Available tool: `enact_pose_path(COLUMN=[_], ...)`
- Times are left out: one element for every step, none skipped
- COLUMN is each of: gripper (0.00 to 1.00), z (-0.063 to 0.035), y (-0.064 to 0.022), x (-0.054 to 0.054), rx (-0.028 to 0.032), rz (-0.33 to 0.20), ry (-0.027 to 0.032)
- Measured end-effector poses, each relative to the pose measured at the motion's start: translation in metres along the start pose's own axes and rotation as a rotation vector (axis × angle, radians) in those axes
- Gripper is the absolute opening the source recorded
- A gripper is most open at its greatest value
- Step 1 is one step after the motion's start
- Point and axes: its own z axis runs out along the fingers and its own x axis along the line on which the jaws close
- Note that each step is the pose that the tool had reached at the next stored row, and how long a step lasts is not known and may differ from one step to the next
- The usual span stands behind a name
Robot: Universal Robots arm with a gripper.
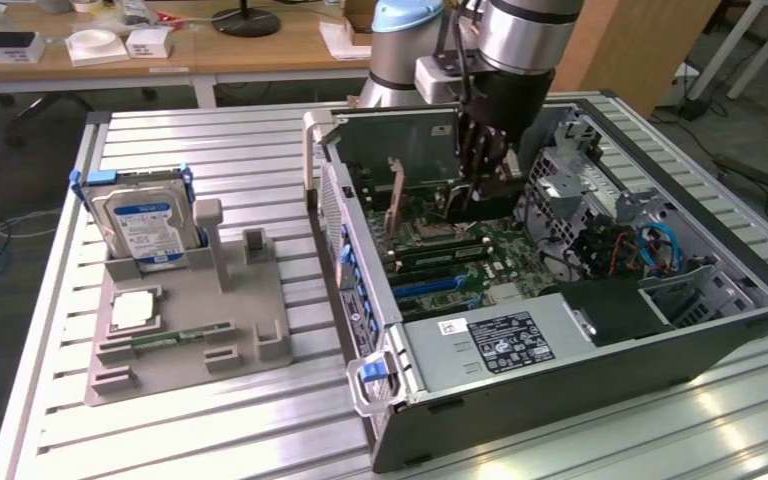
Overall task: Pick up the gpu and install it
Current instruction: 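Insert the gpu into the slot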
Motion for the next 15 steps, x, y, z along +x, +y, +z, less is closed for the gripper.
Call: enact_pose_path(gripper=[0.26,0.26,0.26,0.26,0.26,0.26,0.26,0.26,0.26,0.26,0.26,0.26,0.26,0.26,0.26], z=[0.0009,0.0020,0.0028,0.0039,0.0055,0.0071,0.0089,0.0107,0.0124,0.0139,0.0152,0.0164,0.0177,0.0187,0.0199], y=[0.0000,0.0002,0.0008,0.0008,0.0009,0.0010,0.0010,0.0010,0.0011,0.0011,0.0011,0.0015,0.0019,0.0022,0.0024], x=[0.000,0.000,0.000,0.000,0.001,0.001,0.002,0.003,0.003,0.003,0.004,0.004,0.004,0.005,0.005], rx=[0.0003,0.0006,0.0006,0.0001,-0.0004,-0.0020,-0.0049,-0.0086,-0.0128,-0.0167,-0.0200,-0.0218,-0.0226,-0.0234,-0.0242], rz=[0.018,0.033,0.036,0.036,0.033,0.027,0.021,0.015,0.007,-0.002,-0.010,-0.014,-0.017,-0.020,-0.023], ry=[0.0003,0.0004,0.0004,0.0006,0.0006,0.0005,0.0005,0.0006,0.0007,0.0008,0.0009,0.0009,0.0009,0.0011,0.0010])
